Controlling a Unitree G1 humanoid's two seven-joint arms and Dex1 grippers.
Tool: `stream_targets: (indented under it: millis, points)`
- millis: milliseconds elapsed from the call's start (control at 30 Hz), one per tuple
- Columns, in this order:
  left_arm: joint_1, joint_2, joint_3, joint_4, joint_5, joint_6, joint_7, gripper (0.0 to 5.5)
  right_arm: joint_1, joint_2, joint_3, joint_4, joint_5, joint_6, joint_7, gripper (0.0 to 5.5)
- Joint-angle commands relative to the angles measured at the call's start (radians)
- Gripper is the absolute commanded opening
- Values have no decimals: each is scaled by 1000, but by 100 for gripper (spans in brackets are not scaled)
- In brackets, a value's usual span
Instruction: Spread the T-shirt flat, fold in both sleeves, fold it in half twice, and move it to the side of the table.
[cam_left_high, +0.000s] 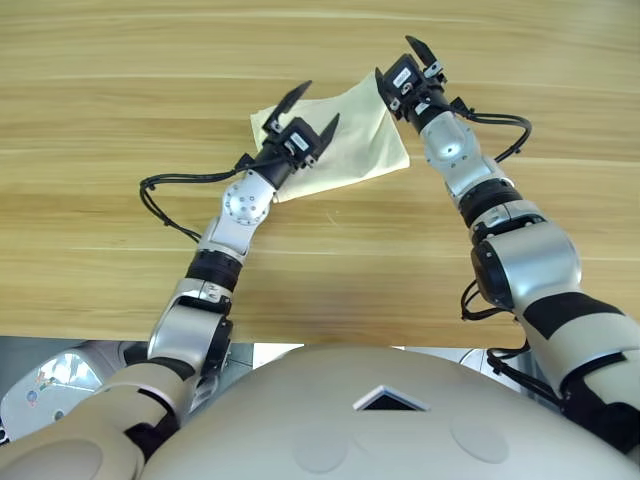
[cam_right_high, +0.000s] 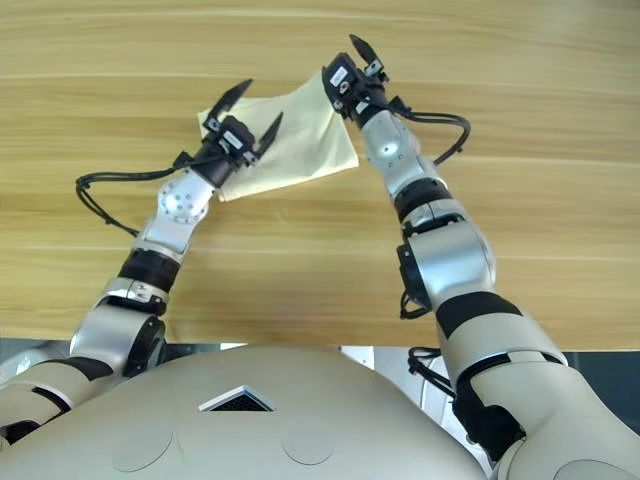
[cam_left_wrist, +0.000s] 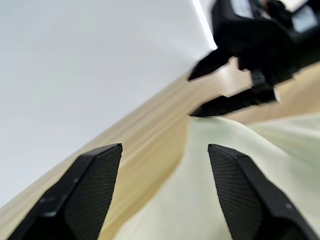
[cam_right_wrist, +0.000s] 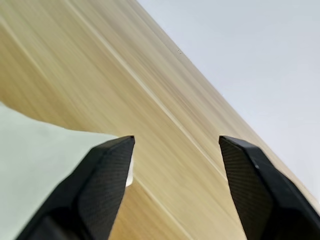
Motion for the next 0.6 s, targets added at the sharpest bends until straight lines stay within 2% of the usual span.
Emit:
stream_targets:
  millis: [33, 200, 333, 467, 600]
  points:
    - [-98, 28, -44, 132, 89, 49, 63, 320, 12, 7, -10, 5, 9, 3, -20, 312]
    - [-173, 65, -68, 326, 148, 109, 183, 320, 118, -6, -48, -151, 51, -131, -53, 312]
    - [-173, 74, -75, 344, 140, 90, 207, 320, 348, -44, -17, -423, 30, -146, -5, 312]
    - [-102, 92, -67, 252, 113, 70, 202, 320, 596, -118, 0, -725, -12, -44, 64, 312]
    - [61, 84, -70, 36, 53, 83, 149, 320, 650, -136, 0, -860, -33, 60, 97, 312]
